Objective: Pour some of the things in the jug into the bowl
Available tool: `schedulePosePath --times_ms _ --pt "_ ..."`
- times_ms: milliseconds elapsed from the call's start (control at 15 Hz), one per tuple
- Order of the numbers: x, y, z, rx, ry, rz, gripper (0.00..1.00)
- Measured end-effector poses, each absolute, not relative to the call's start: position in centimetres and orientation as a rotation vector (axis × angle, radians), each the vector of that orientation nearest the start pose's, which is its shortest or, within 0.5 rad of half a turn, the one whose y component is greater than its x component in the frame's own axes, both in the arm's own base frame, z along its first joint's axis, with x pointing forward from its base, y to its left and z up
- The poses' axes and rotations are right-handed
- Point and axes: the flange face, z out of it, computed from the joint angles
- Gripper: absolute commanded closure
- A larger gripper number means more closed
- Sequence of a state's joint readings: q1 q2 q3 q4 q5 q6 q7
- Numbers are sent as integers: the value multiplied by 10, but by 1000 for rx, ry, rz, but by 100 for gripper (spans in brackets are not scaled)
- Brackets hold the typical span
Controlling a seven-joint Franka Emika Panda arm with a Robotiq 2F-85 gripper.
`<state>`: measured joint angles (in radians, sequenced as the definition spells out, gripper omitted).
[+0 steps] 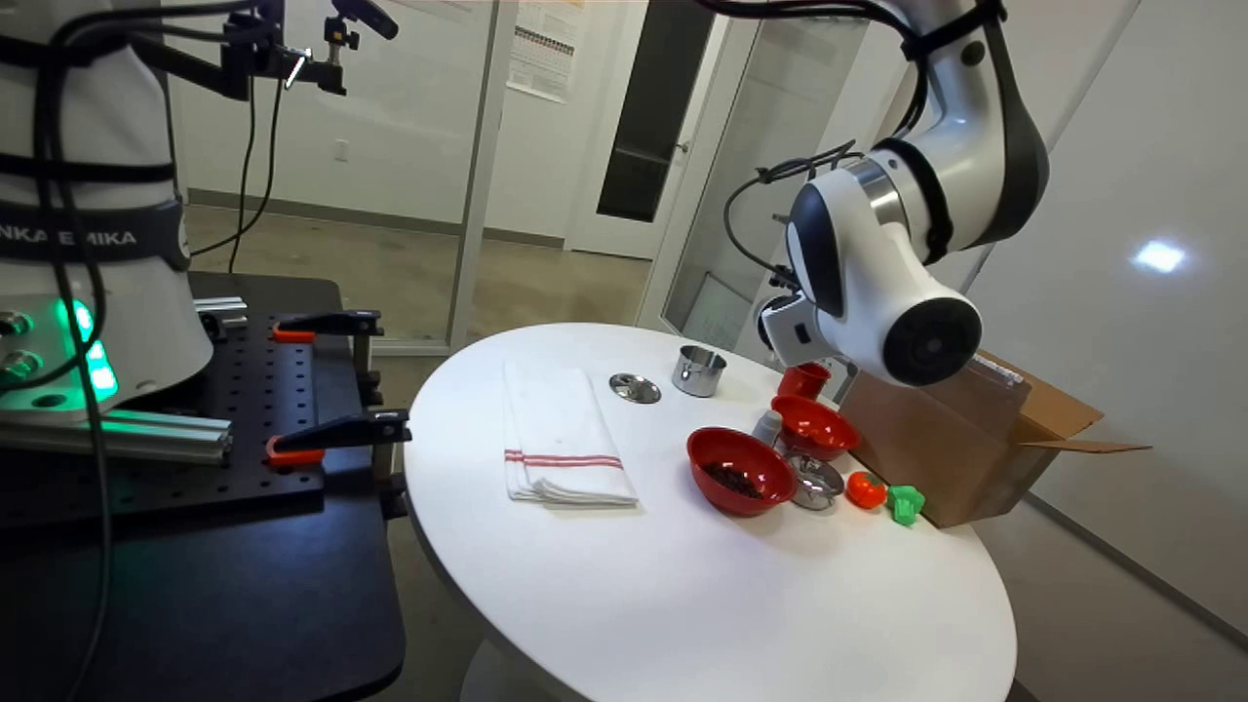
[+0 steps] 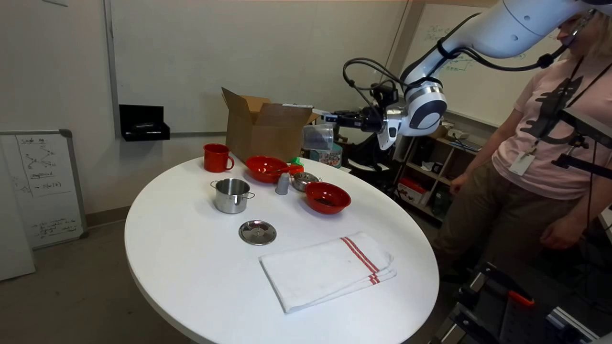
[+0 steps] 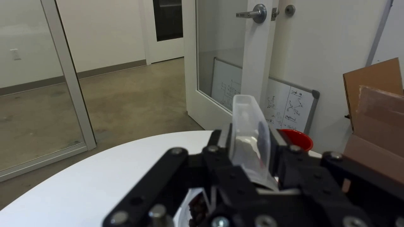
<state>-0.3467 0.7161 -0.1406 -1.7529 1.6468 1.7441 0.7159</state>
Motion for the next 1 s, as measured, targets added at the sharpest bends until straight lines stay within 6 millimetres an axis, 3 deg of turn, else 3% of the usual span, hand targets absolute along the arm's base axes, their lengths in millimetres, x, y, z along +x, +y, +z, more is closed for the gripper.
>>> schedulePosePath --times_ms 1000 --pt "612 -217 183 -741 1565 724 93"
